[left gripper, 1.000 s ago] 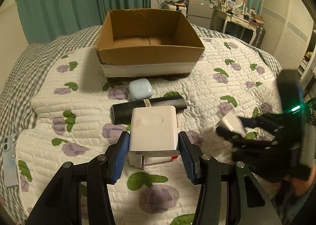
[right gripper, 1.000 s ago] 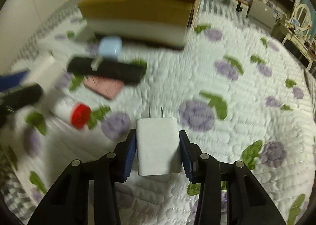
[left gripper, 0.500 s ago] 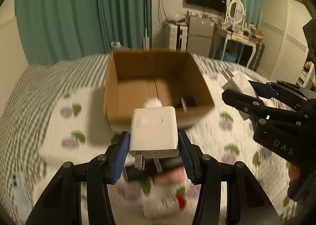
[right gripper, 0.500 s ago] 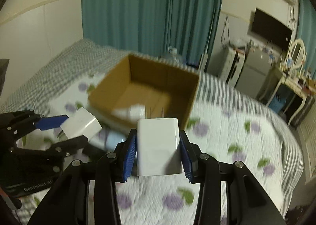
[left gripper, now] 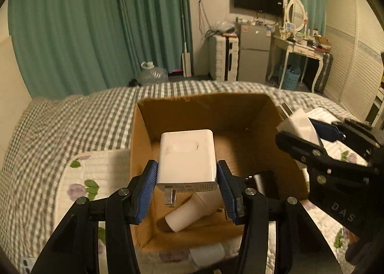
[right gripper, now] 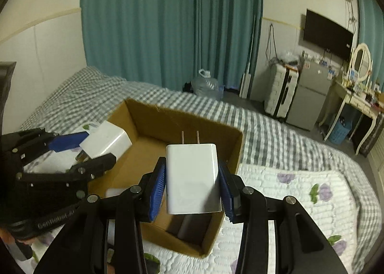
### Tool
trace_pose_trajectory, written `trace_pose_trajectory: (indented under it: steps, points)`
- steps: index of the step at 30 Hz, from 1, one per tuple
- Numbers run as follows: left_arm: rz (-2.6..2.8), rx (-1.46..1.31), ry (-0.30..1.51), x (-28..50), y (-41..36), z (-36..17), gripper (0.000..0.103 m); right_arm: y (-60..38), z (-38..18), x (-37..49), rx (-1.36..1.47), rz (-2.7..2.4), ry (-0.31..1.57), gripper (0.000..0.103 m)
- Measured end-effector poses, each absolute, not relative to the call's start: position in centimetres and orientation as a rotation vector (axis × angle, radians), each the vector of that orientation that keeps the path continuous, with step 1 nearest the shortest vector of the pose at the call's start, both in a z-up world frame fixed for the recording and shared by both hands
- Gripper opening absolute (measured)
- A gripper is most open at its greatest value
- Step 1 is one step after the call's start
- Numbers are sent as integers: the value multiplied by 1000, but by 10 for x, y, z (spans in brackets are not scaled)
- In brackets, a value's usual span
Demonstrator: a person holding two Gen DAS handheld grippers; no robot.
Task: Organize rigid objects
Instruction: 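Lower both white chargers into the cardboard box and open both grippers, then withdraw both grippers from the box toward the remaining items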
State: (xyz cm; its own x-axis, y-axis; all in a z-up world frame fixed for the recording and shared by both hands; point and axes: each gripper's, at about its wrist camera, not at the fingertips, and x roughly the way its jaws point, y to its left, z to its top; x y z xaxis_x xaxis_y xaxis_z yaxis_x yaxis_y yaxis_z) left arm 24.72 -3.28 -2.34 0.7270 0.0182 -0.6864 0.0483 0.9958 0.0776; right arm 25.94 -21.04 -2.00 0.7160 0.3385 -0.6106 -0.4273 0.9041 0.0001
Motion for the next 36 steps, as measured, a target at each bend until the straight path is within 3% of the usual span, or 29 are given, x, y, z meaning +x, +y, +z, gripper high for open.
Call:
trace_pose_trajectory:
  steps: [10, 11, 12, 13, 29, 36]
  points:
    - [-21, 82, 779, 252, -35, -49, 56, -217, -54, 291, -92, 406, 711, 42]
    - [-19, 81, 770, 249, -35, -45, 59, -217, -52, 290, -95, 398, 713, 45]
    - [-17, 78, 773, 248, -34, -41, 63, -219, -50, 289, -97, 389, 705, 58]
    - [-18, 75, 779, 246, -33, -38, 63, -220, -45, 284, -101, 373, 688, 68]
    - [-5, 75, 695, 129, -16, 67, 67, -231, 74, 144, -201, 337, 547, 85]
    - [8, 148, 706, 74, -14, 63, 68, -228, 87, 89, -213, 332, 553, 88]
